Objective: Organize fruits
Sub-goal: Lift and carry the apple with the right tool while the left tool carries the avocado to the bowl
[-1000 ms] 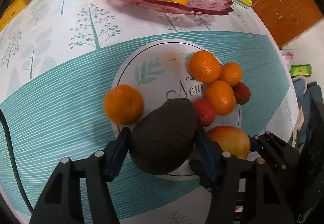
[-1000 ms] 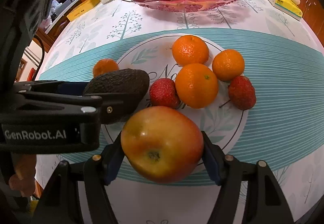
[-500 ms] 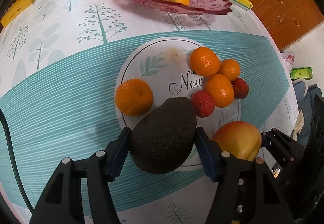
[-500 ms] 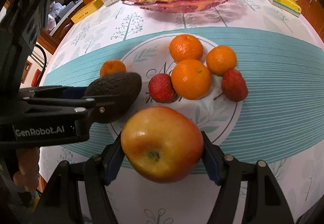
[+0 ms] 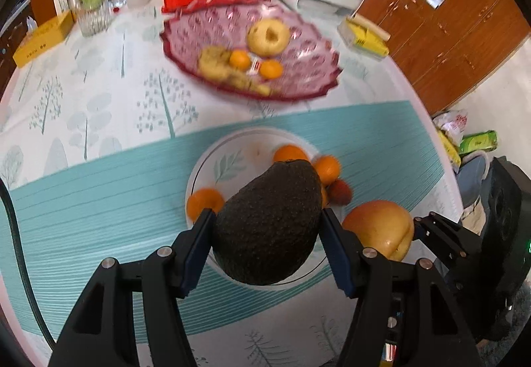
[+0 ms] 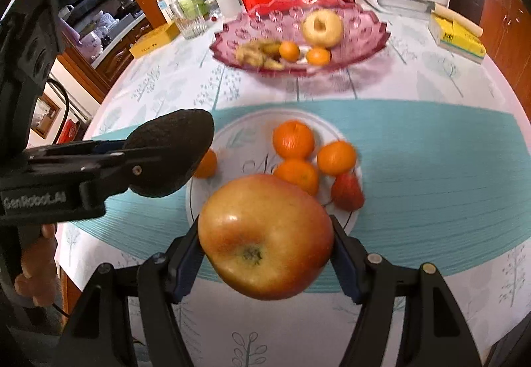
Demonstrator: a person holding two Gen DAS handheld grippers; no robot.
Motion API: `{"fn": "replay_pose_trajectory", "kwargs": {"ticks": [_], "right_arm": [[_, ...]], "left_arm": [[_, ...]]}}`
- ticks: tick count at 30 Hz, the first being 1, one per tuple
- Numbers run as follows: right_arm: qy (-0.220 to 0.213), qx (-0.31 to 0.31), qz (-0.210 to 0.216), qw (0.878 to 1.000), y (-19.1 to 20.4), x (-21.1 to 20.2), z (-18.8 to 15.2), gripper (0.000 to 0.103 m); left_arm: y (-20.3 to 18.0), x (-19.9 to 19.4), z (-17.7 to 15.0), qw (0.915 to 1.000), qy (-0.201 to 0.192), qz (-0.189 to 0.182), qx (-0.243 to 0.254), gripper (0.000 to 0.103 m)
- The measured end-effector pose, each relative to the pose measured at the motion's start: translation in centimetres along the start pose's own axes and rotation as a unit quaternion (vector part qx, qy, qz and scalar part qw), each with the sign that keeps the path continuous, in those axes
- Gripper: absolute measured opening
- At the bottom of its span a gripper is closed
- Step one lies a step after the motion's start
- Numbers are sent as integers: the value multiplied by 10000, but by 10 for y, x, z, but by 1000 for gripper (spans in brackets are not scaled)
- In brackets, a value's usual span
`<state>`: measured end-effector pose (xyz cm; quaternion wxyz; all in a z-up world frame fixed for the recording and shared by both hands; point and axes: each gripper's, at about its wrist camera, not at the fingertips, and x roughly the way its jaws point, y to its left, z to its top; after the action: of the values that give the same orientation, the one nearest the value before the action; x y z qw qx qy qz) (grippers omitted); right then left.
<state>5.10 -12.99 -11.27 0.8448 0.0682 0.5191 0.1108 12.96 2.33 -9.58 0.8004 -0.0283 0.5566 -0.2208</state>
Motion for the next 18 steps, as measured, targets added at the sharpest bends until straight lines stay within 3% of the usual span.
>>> {"fn": "replay_pose_trajectory", "kwargs": {"ticks": [8, 18], "right_arm": [[-335, -123, 251, 9990, -15, -31, 60, 69], [-900, -409, -97, 9951, -47, -53, 155, 69]], "left_arm": [[-4, -29, 42, 9990, -420, 142, -73, 62], [-8, -62, 125, 9900, -1117, 831, 241, 62]]}}
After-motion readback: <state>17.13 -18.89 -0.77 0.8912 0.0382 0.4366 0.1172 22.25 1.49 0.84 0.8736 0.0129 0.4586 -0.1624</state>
